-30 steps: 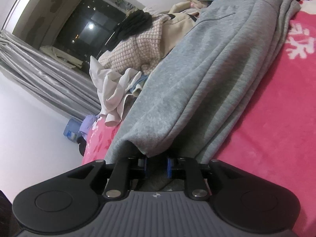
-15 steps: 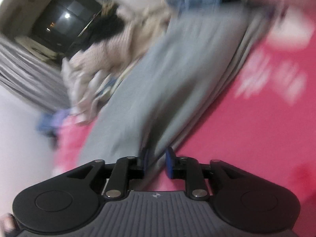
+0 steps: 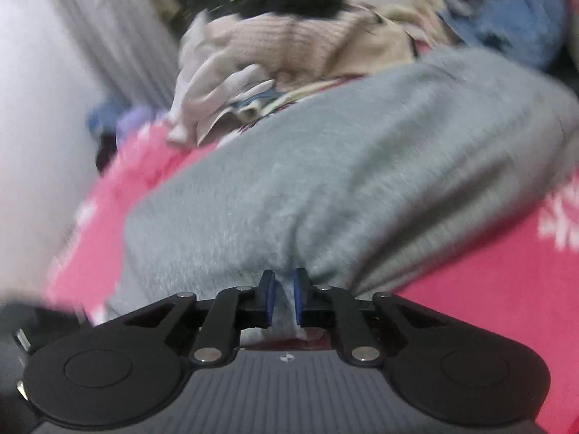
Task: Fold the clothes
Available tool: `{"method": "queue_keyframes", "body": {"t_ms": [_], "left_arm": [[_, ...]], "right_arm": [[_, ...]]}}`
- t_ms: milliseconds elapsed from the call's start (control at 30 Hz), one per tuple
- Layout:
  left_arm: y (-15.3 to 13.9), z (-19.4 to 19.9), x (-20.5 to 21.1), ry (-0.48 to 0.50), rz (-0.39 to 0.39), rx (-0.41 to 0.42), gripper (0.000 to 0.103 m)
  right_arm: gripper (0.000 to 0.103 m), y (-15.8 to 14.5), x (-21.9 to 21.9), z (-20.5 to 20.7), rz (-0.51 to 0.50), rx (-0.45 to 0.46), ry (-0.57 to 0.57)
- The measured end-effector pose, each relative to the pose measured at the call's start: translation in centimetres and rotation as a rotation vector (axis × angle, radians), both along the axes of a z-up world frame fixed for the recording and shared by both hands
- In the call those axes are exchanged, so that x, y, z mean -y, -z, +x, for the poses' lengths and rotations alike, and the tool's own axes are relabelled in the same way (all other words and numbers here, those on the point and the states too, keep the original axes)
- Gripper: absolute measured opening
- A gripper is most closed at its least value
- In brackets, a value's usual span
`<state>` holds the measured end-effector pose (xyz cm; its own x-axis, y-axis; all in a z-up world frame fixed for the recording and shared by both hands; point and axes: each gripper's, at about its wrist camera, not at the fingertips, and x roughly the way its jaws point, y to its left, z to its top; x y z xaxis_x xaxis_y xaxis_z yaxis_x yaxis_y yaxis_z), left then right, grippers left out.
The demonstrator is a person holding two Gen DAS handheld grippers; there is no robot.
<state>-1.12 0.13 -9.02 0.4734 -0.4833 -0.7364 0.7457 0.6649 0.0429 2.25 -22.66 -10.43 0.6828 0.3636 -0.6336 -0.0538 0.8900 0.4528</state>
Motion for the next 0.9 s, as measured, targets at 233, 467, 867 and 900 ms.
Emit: {"method": "queue_keyframes", "body": {"t_ms": [233, 467, 867, 900], "left_arm": [[-4.9, 1.3, -4.8, -0.136, -0.233, -0.093, 0.021], [0.1, 1.2, -3.0, -0.156, -0.044, -0.050, 0.022], [-4.8, 1.5, -6.6, -0.182, -0.222, -0.133, 0.023], [-5.0, 2.0, -6.1, -0.190, -0.238, -0.125, 0.024]], "right_arm": [[0.009, 0.1, -0.2, -0.2, 0.004, 0.020, -0.003], [0.009, -0.1, -0.2, -0.7, -0.034, 0.040, -0.025], [0.016, -4.7, -3.4, -2.4, -0.193, 0.269, -0.106], [0.016, -4.8, -3.5, -2.1, -0.187, 0.278, -0.099]]}}
